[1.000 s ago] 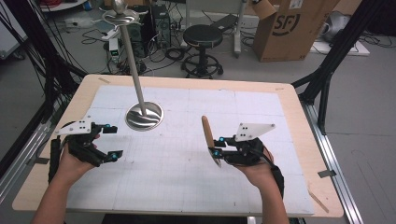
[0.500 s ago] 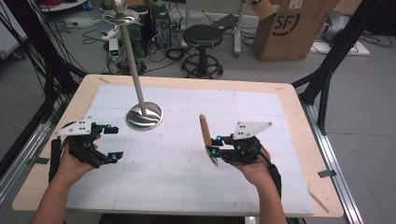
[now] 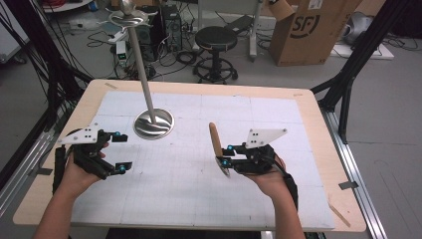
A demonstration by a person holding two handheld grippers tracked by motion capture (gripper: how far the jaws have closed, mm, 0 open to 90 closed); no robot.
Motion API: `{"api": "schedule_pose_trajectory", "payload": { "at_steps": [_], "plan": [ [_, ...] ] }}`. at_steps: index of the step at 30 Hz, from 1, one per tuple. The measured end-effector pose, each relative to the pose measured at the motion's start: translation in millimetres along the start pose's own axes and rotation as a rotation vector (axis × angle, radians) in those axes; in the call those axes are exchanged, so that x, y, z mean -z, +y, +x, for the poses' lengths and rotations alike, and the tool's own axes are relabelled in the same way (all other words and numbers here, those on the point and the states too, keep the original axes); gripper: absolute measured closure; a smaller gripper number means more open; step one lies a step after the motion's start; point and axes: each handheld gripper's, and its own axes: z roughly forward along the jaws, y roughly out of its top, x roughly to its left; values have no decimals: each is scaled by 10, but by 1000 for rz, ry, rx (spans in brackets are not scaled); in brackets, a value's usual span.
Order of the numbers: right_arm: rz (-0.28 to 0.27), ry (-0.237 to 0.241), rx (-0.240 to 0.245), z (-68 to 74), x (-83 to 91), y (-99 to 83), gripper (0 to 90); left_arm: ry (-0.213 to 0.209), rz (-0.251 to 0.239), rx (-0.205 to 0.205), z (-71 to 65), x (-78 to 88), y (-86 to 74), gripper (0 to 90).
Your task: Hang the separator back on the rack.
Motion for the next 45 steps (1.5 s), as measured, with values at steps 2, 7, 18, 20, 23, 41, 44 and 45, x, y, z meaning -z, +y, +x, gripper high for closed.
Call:
{"api": "schedule_pose_trajectory", "payload": {
  "at_steps": [2, 7, 18, 20, 23, 41, 44, 45],
  "plan": [
    [-7, 13, 2, -3, -23, 29, 714, -15, -14, -8, -11, -12, 66, 18],
    [3, 55, 15, -26, -132, 139, 714, -53, -16, -26, -37, -108, 204, 18],
    [5, 134, 45, 30, -267, 332, 714, -146, -26, -81, -164, -405, 558, 26],
    [9, 143, 48, 46, -285, 356, 714, -173, -18, -99, -183, -449, 604, 95],
    [14, 153, 59, 68, -320, 397, 714, -192, -15, -113, -210, -520, 659, 136],
    [20, 203, 86, 132, -537, 516, 714, -252, -21, -151, -306, -668, 808, 269],
    [21, 213, 89, 142, -560, 530, 714, -261, -26, -158, -332, -696, 832, 282],
    [18, 216, 97, 142, -570, 532, 714, -266, -26, -162, -336, -707, 840, 283]
  ]
}}
